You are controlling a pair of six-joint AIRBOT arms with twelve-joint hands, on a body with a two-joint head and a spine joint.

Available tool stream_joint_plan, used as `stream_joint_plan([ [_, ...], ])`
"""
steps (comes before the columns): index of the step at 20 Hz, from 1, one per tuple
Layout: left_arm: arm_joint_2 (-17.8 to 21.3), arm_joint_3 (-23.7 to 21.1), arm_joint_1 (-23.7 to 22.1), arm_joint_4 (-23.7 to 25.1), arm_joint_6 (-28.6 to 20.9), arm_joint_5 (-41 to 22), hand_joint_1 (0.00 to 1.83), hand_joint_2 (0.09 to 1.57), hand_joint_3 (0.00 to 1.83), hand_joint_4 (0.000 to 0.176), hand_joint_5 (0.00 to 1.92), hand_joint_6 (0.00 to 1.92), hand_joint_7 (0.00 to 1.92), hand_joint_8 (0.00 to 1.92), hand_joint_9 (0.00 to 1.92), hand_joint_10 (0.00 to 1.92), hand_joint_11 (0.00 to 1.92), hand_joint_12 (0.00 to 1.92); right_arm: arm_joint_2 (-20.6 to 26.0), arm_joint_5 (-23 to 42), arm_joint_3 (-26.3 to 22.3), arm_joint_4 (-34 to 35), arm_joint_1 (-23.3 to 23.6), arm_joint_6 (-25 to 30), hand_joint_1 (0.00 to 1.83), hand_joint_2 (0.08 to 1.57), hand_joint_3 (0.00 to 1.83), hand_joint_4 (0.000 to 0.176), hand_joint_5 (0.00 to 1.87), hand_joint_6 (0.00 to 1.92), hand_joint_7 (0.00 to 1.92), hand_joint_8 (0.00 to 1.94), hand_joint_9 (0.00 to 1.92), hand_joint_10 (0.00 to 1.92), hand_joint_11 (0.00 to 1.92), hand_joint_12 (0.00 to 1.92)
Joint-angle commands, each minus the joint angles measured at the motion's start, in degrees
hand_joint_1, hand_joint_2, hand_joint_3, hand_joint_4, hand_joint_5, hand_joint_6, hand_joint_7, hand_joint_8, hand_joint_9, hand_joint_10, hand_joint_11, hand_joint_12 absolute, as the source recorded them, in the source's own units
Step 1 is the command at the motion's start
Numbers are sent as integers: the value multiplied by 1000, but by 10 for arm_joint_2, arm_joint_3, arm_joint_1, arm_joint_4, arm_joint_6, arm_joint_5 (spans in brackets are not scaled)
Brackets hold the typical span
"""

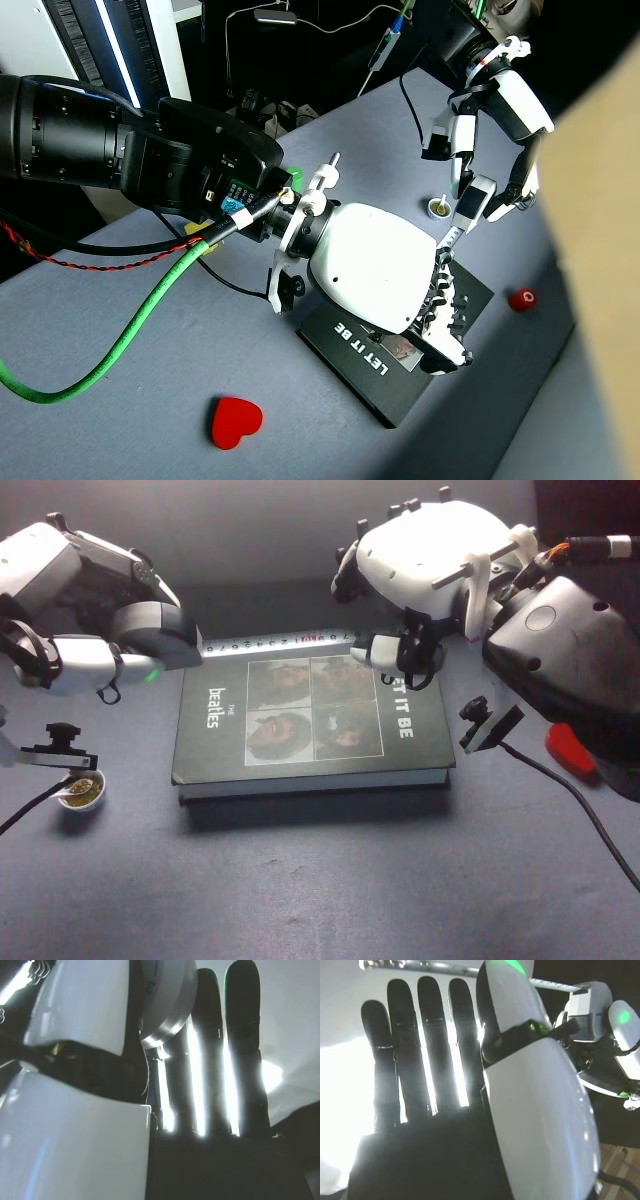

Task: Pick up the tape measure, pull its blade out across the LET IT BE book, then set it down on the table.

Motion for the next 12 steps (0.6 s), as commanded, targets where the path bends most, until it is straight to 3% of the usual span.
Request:
stream_joint_plan([
  [1,4,1,-5,14,-6,-74,1388,1062,0,0,1068,713,1149,728,956,1107,837,936,4,34,2,-35,6,2,996,1116,0,0,798,17,854,10,798,31,378,1196],
  [12,4,1,-6,14,-5,-74,1389,1063,0,0,1048,746,1160,713,961,1094,849,903,3,31,4,-31,4,3,1000,1126,2,0,800,13,854,6,800,27,373,1200],
])
